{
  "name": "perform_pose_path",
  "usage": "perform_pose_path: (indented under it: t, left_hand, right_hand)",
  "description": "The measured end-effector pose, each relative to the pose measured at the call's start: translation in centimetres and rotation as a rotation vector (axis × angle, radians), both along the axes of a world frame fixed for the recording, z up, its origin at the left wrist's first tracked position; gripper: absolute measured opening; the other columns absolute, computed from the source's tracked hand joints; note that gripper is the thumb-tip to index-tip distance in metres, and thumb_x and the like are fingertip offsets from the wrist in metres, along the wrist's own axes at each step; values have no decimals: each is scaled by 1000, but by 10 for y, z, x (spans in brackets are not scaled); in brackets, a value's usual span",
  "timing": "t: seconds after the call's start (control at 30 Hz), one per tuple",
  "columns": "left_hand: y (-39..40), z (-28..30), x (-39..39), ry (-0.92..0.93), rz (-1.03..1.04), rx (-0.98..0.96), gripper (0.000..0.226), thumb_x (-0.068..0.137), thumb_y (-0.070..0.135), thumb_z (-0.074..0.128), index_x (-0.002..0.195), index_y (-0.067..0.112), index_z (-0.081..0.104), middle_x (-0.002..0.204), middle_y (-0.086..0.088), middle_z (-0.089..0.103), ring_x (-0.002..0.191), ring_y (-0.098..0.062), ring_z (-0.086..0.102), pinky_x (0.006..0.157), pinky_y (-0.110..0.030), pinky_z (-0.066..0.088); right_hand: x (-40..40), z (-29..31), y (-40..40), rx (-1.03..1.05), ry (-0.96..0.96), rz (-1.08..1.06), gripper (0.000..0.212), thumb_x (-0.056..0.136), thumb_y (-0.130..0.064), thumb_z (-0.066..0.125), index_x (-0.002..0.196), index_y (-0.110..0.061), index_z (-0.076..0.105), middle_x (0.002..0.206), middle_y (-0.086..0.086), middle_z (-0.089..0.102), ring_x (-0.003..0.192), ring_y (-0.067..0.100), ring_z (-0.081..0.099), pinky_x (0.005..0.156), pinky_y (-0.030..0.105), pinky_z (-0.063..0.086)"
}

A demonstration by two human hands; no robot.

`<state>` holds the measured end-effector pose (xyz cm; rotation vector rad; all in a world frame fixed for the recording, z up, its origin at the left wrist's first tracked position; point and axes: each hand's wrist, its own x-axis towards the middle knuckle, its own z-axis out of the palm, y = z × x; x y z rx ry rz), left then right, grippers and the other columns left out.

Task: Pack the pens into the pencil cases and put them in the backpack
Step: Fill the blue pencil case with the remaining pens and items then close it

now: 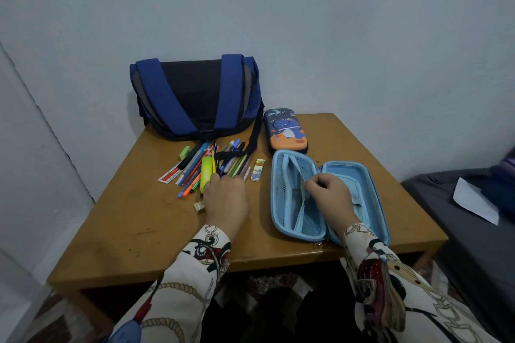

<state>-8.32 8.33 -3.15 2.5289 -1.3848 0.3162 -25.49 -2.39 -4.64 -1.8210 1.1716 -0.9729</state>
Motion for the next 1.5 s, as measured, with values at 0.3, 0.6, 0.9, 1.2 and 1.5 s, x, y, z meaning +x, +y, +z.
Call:
perform_pose_path:
  t: [0.3,0.6,0.9,1.2,1.5]
  left_hand:
    - [-7,33,-23,501,-140,-266,27,94,25,55,77,10,68,66,-5,66,58,-20,63,55,-35,54]
    - [-19,30,-67,321,-212,-59,19,97,24,50,100,14,66,97,-5,62,96,-22,56,70,-32,48]
    - [-20,11,-40,439,-152,-372,20,98,28,45,99,22,64,90,4,61,85,-16,59,72,-38,55]
    - [-20,-9,10,62,65,-53,24,97,17,46,109,12,66,111,-8,62,109,-28,49,86,-35,41]
    - [-23,-19,7,-41,80,-78,24,98,19,43,111,12,63,112,-7,61,108,-26,49,86,-34,40]
  right_hand:
    - [0,-1,-1,3,-3,-1,21,82,-18,63,63,-9,63,62,-3,60,69,19,58,73,44,49]
    - [0,-1,0,5,-34,-5,22,80,-17,64,58,-15,63,66,-1,62,73,22,60,74,47,50]
    - [-1,1,2,11,-36,-1,23,83,-16,63,60,-14,61,66,-3,58,68,15,55,66,39,47]
    - [0,-1,0,-17,2,1,22,82,-21,66,62,-13,61,63,-4,58,65,15,55,68,38,48]
    - [-1,-2,0,-30,-7,14,26,83,-20,66,58,-18,58,62,-6,55,63,13,53,65,35,45]
